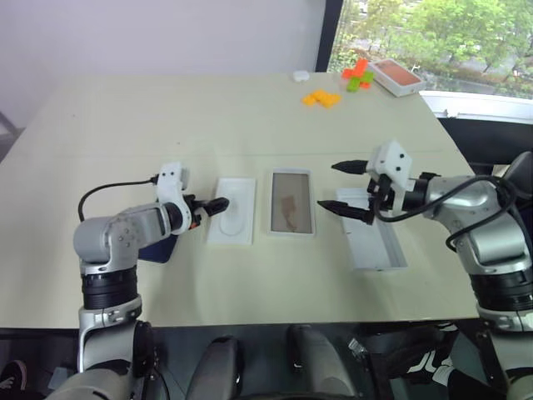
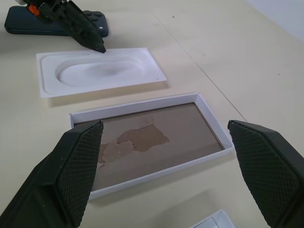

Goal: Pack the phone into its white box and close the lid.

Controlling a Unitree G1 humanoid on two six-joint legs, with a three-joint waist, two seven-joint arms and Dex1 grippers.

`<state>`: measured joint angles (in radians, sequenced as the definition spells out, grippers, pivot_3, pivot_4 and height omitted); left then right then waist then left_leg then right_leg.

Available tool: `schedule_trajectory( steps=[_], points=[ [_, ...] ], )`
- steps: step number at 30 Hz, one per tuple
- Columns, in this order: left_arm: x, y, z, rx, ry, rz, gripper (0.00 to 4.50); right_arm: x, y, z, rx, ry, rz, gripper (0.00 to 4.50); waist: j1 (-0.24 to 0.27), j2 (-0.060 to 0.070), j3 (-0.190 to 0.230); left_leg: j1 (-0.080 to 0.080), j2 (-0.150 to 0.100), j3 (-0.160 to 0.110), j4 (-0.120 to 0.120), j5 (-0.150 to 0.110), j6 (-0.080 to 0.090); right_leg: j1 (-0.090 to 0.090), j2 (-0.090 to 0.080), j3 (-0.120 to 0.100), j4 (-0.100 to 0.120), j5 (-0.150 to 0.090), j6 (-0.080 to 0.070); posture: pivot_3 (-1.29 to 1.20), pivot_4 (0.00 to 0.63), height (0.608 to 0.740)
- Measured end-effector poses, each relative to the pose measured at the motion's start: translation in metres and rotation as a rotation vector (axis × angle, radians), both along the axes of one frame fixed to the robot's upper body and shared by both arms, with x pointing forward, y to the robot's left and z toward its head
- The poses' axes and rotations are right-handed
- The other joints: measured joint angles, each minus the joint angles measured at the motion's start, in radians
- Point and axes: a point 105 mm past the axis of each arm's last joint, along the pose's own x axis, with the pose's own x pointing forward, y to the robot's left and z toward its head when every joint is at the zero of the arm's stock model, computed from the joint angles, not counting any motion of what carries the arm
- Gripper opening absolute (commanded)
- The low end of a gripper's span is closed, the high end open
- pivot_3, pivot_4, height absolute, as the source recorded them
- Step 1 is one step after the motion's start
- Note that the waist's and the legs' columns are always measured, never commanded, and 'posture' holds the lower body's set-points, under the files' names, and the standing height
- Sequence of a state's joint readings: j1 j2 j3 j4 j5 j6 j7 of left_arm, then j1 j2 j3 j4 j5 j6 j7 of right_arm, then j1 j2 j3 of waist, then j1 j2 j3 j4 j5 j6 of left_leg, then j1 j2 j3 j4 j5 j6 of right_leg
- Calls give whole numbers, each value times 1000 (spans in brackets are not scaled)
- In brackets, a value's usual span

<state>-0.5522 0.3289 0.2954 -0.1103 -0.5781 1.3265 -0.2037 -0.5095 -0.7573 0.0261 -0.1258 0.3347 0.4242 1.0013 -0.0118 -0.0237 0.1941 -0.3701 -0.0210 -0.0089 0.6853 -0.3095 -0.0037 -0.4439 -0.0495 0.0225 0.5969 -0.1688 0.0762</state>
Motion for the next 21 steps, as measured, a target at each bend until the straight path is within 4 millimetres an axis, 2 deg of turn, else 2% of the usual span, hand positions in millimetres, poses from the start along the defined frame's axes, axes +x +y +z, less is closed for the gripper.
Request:
schedule_trajectory(
  steps=[1,4,6,11,21],
  points=[
    [0,0,0,-8,1,6,4500,1,-1,0,-1,0,-3,4405,0,0,0,0,0,0,0,0,0,0,0,0,0,0,0,0,150,740],
    [2,-4,-1,-61,7,18,3681,2,-2,-1,-2,-1,-9,4500,0,0,0,0,0,0,0,0,0,0,0,0,0,0,0,0,150,740],
    [2,-11,-5,-95,23,16,2753,2,-1,-1,1,-5,-6,4500,2,0,0,0,0,0,0,0,0,0,0,0,0,0,0,0,150,740],
    [-1,-20,-14,-133,64,17,58,1,2,0,8,-10,1,4500,1,0,0,0,-1,0,0,0,0,0,0,0,0,0,0,0,150,740],
    [-1,-14,-13,-214,76,65,16,2,2,2,8,-19,2,4500,-2,0,0,0,0,0,0,0,0,0,0,0,0,0,0,0,150,740]
  ],
)
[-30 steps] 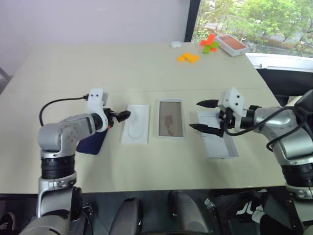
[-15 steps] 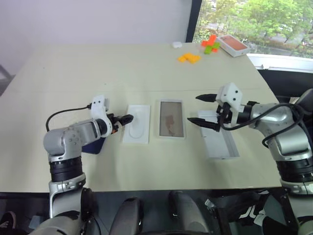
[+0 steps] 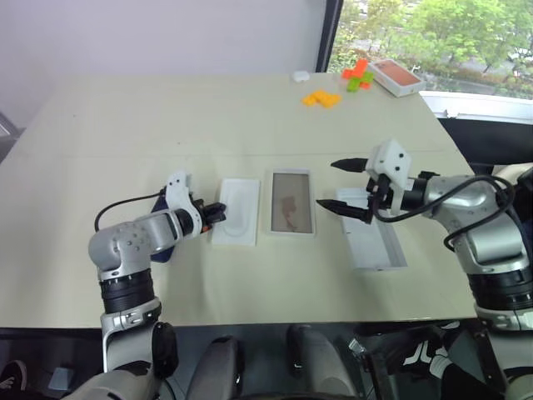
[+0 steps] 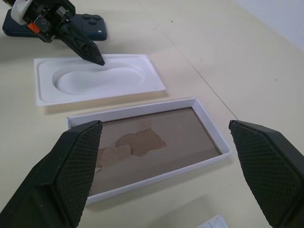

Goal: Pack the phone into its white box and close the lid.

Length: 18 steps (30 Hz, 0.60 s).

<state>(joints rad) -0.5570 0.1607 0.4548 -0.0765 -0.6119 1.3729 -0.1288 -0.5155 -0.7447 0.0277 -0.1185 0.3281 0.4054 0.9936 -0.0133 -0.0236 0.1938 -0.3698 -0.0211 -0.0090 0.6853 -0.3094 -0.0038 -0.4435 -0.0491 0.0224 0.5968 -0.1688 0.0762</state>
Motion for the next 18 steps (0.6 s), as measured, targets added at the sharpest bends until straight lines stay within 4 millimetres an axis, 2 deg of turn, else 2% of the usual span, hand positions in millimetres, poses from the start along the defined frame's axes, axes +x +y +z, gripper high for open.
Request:
schedule_trajectory(
  steps=[3,6,8,10,14,18],
  points=[
    [3,7,12,-73,-13,37,16,0,0,0,0,-2,0,4500,1,0,0,0,0,0,0,0,0,0,0,0,0,0,0,0,150,740],
    [8,15,40,-191,-73,56,16,0,0,1,0,-10,1,4500,1,0,0,-1,0,0,0,0,0,0,0,0,0,0,0,0,150,740],
    [7,16,50,-240,-88,43,16,0,0,1,0,-13,0,4500,1,0,0,-1,0,0,0,0,0,0,0,0,-1,0,0,0,150,740],
    [2,14,50,-257,-72,17,16,0,0,1,1,-14,-1,4500,1,0,0,-1,0,0,0,0,0,0,0,0,-1,0,0,0,150,740],
    [-1,-1,52,-215,-74,-33,16,0,1,2,0,-21,4,4500,4,-1,0,-1,-1,-1,0,0,-1,0,0,0,-1,0,0,0,150,740],
    [4,-34,47,-118,-66,-78,16,-13,-1,-5,-17,20,83,4500,10,-1,0,-1,-2,-2,0,1,-2,1,-1,0,-1,0,0,0,150,740]
  ],
)
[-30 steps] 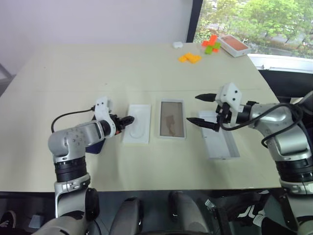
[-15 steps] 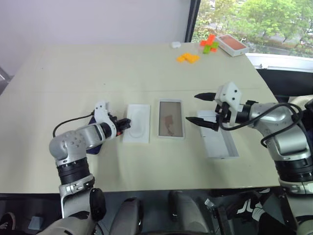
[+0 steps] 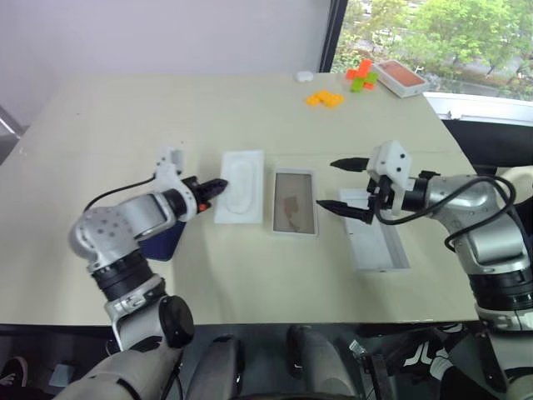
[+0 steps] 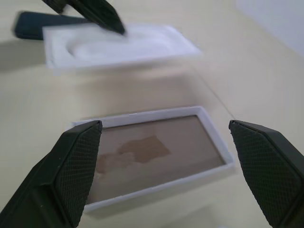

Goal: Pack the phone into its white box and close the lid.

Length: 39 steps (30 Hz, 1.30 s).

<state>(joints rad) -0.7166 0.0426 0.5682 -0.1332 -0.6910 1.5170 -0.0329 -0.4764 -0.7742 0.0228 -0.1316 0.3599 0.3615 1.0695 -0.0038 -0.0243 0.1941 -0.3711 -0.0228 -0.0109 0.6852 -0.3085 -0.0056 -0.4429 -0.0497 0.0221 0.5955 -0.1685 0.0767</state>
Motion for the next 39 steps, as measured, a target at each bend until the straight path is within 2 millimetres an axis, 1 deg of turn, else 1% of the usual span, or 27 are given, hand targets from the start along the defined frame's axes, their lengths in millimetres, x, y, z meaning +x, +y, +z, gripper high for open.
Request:
schedule_trajectory(
  steps=[3,4,6,8,11,16,18,21,25,31,34,39],
  points=[
    [6,-18,-8,2,25,25,16,-12,-20,-14,-71,69,16,4500,2,0,0,0,0,1,0,0,0,0,0,0,-1,0,0,0,150,740],
    [6,-25,-11,-11,40,20,16,-13,-26,-15,-82,81,12,4500,2,0,0,0,0,1,0,0,0,0,0,0,-1,0,0,0,150,740],
    [7,-34,-14,-20,52,17,16,-13,-30,-12,-88,70,10,4500,-7,-1,0,0,0,2,0,0,0,0,0,1,-1,0,0,0,150,740],
    [12,-42,-16,2,45,40,16,-13,-35,-11,-86,63,-6,4500,-10,-1,0,1,0,2,0,0,0,0,2,1,0,0,0,0,150,740],
    [19,-49,-20,24,49,55,16,-12,-37,-10,-80,59,-20,4500,-9,-1,0,1,0,2,0,0,0,0,4,0,0,0,0,0,150,740],
    [28,-59,-25,59,62,70,16,-10,-36,-10,-72,49,-36,4500,-7,-1,0,0,0,2,0,0,0,0,3,1,-1,0,0,0,150,740],
    [31,-67,-24,67,51,58,16,-10,-36,-10,-69,44,-42,4500,-5,-1,0,0,0,2,0,0,0,0,2,1,-1,0,0,0,150,740],
    [30,-81,-23,97,37,11,16,-9,-33,-8,-67,27,-45,4500,-3,-1,0,0,-1,2,0,0,0,0,1,1,-1,0,0,0,150,740],
    [28,-89,-24,139,18,-44,16,-8,-34,-8,-65,22,-59,4500,-4,-1,0,0,-1,2,0,0,0,0,2,1,-1,0,0,0,150,740],
    [25,-102,-22,139,10,-91,16,-7,-35,-10,-66,20,-80,4500,-6,-1,0,0,-1,2,0,0,0,0,2,1,-1,0,0,0,150,740],
    [24,-105,-23,137,17,-92,16,-7,-35,-10,-62,19,-82,4500,-5,-1,0,0,-1,1,0,0,0,0,2,1,-1,0,0,0,150,740],
    [25,-103,-26,147,26,-83,16,-7,-35,-10,-64,17,-83,4500,-6,-1,0,0,-1,2,0,0,0,0,2,1,-1,0,0,0,150,740]
  ],
)
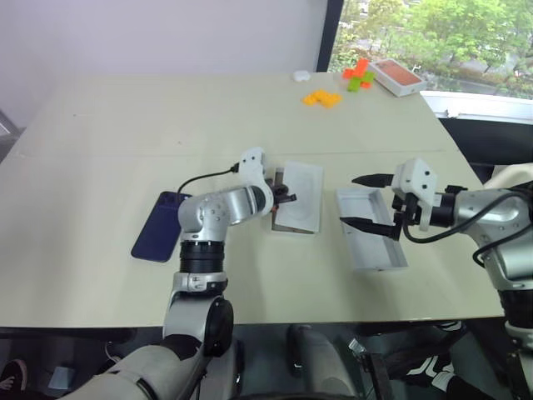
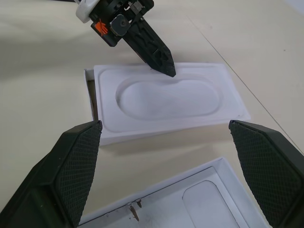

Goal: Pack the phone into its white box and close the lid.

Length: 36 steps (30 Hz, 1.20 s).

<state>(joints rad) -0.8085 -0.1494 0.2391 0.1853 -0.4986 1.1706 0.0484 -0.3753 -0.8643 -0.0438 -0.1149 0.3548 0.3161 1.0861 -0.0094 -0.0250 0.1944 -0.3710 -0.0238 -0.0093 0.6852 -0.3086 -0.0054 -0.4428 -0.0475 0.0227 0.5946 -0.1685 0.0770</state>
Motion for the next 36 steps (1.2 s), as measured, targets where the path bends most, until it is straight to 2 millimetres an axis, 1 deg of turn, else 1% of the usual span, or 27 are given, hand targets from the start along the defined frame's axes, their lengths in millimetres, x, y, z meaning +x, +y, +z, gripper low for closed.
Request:
schedule_trajectory(
  steps=[6,13,17,20,22,23,27,36],
  points=[
    [2,5,-1,15,4,25,16,0,-1,0,-8,-7,-2,4500,0,0,0,0,0,0,0,0,0,0,0,0,0,0,0,0,150,740],
    [-3,8,-2,25,11,34,16,1,-1,0,-17,-18,-1,4500,0,0,0,0,0,0,0,0,0,0,0,0,0,0,0,0,150,740],
    [-5,9,-5,24,16,37,16,3,2,6,-15,-39,6,4500,-1,0,0,0,0,0,0,0,0,0,0,0,0,0,0,0,150,740],
    [-5,9,-3,21,8,39,981,4,1,7,-18,-45,4,4500,0,0,0,0,0,0,0,0,0,0,0,0,0,0,0,0,150,740],
    [-5,9,0,12,-2,35,1856,4,1,6,-21,-46,2,4500,0,0,0,0,0,0,0,0,0,0,0,0,0,0,0,0,150,740],
    [-6,8,1,8,-5,33,2445,4,1,6,-21,-46,2,4500,0,0,0,0,0,0,0,0,0,0,0,0,0,0,0,0,150,740],
    [-6,8,5,4,-22,32,4270,4,1,6,-20,-46,2,4500,-1,0,0,1,0,0,0,0,0,0,1,0,0,0,0,0,150,740],
    [-8,7,13,4,-36,17,4270,5,1,3,-16,-41,2,4500,-1,0,0,1,0,0,0,0,0,0,1,0,0,0,0,0,150,740]
  ],
)
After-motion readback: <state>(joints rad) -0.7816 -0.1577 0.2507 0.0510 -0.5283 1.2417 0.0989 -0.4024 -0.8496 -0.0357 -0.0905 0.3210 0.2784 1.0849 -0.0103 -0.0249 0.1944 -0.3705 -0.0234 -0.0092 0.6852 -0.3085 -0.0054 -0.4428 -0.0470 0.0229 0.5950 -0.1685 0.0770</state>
